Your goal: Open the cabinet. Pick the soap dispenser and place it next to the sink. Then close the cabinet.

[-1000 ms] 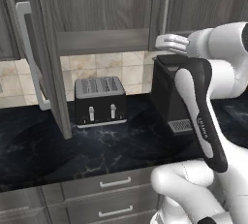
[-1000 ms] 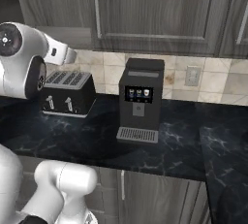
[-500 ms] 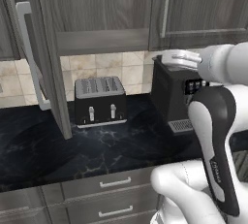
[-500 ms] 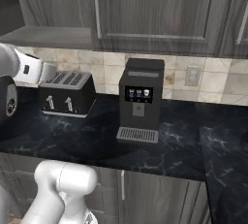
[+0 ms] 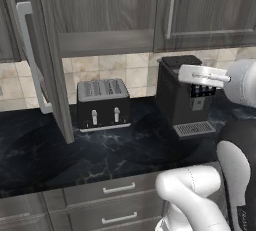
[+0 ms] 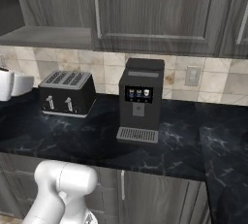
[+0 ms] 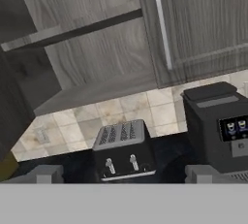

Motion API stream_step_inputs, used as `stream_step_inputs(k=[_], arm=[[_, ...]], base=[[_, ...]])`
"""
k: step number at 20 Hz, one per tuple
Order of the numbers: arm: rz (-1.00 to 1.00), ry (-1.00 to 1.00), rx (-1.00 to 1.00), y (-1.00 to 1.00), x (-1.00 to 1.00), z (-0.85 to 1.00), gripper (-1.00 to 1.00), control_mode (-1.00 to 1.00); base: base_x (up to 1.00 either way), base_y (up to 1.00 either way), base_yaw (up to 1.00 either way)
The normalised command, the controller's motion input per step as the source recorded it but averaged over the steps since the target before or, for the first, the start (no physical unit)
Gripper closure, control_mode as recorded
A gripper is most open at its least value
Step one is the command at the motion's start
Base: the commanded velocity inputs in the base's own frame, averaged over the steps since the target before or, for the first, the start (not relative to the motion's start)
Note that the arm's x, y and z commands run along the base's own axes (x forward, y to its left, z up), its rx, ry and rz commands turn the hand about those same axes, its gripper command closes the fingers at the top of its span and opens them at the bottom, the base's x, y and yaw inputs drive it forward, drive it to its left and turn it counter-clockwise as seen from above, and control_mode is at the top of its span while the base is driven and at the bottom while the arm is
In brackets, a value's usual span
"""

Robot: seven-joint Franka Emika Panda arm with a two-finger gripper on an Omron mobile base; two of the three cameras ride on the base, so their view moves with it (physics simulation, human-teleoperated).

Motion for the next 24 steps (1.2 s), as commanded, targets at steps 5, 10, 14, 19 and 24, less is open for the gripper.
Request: stream_step_inputs(k=[5, 10, 14, 19, 24], arm=[[0.00, 0.00, -0.04, 0.07, -0.84, 0.19, -1.00, -1.00], [0.00, -0.04, -0.04, 0.19, -0.88, 0.06, -1.00, -1.00], [0.00, -0.15, -0.04, 0.26, -0.79, 0.00, -1.00, -1.00], [0.00, -0.12, -0.03, 0.34, -0.60, 0.01, -1.00, -1.00], [0.00, -0.07, 0.00, 0.32, -0.67, 0.00, -1.00, -1.00]], base=[[0.00, 0.00, 0.00], [0.00, 0.00, 0.00], [0.00, 0.00, 0.00], [0.00, 0.00, 0.00], [0.00, 0.00, 0.00]])
